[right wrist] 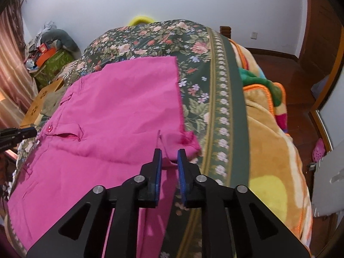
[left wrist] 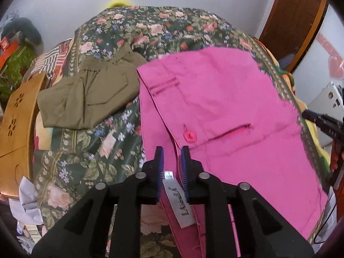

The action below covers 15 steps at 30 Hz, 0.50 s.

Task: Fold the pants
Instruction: 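Lift the hems with both grippers and fold them toward the waistband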

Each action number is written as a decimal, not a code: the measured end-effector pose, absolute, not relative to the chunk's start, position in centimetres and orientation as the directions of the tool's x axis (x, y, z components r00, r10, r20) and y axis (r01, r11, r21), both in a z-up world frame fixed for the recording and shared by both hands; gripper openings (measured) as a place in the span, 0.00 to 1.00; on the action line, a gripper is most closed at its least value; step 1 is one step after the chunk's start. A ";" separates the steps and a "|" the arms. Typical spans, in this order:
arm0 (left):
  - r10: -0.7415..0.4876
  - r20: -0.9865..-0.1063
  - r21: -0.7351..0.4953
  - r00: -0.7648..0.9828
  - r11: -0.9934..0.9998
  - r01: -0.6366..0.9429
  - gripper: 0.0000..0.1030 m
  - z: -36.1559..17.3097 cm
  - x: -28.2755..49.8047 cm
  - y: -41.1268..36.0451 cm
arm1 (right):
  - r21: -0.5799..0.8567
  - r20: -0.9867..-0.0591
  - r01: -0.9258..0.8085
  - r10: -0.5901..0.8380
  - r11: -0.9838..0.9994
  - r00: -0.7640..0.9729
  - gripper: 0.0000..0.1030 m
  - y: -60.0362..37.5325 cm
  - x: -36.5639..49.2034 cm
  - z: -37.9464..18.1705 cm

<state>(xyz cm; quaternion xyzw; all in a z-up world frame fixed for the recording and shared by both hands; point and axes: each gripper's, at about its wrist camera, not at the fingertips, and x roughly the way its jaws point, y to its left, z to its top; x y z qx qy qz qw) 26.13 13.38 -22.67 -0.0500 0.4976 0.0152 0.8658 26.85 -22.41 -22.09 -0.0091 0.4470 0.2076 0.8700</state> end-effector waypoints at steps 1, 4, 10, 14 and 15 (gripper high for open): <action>-0.020 -0.863 -0.072 0.505 0.994 -0.083 0.21 -22.6 26.6 13.6 | 0.168 -0.783 -0.363 0.348 0.917 0.516 0.23 -22.5 26.8 -22.0; -0.028 -0.867 -0.086 0.497 0.992 -0.093 0.21 -22.9 27.7 13.9 | 0.170 -0.778 -0.339 0.337 0.926 0.531 0.32 -23.1 27.3 -21.9; -0.114 -0.888 -0.179 0.446 0.978 -0.106 0.21 -24.7 30.6 14.4 | 0.208 -0.780 -0.293 0.339 0.933 0.526 0.32 -23.4 29.5 -23.0; -0.140 -0.897 -0.201 0.420 0.974 -0.105 0.21 -26.0 31.9 14.2 | 0.274 -0.802 -0.257 0.368 0.927 0.471 0.32 -22.8 30.6 -25.2; -0.144 -0.896 -0.209 0.420 0.972 -0.111 0.21 -26.2 32.0 14.2 | 0.277 -0.807 -0.255 0.368 0.927 0.462 0.32 -22.5 30.7 -25.7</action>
